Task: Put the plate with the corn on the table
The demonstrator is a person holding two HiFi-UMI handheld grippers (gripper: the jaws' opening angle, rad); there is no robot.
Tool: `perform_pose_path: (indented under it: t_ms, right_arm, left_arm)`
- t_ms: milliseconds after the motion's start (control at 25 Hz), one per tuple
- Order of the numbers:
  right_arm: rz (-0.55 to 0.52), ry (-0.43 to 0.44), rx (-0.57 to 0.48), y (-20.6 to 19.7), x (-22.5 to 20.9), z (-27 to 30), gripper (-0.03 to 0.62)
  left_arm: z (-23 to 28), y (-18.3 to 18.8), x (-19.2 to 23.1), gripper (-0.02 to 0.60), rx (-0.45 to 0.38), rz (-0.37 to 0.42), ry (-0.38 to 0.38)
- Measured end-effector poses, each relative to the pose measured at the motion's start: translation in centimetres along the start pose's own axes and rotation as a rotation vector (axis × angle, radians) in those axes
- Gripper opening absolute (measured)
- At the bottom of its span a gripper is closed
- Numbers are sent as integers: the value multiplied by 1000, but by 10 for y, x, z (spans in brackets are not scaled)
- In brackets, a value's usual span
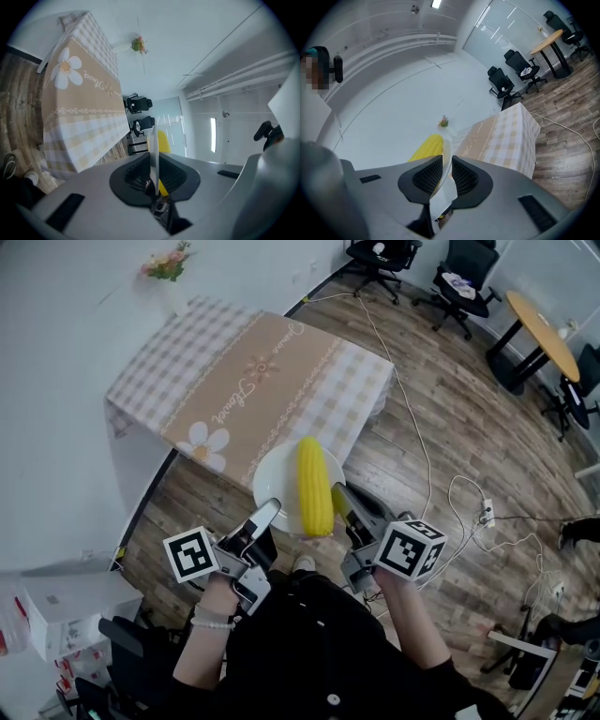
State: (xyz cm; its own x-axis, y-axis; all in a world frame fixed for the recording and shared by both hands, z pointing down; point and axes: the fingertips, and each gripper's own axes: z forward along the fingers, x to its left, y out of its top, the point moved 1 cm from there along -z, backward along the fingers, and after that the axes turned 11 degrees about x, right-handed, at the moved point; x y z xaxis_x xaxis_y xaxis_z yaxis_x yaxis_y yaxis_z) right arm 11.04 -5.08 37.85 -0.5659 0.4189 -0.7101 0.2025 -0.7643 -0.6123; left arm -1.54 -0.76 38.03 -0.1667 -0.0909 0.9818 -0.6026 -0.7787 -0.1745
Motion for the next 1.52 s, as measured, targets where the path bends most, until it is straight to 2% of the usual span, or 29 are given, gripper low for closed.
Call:
perform_pose_path:
  t_ms: [560,1040,1520]
  right_arm:
    - [10,-36,-16,11,-18,4,91]
    - [52,-116,-63,38,-46,27,91]
    - [83,-208,-86,57,-77,66,92]
  left_arm:
    - [21,14,10,43,40,-8,22]
    - [59,58,24,40,156,11,35]
    - [92,111,56,35,284,31,73]
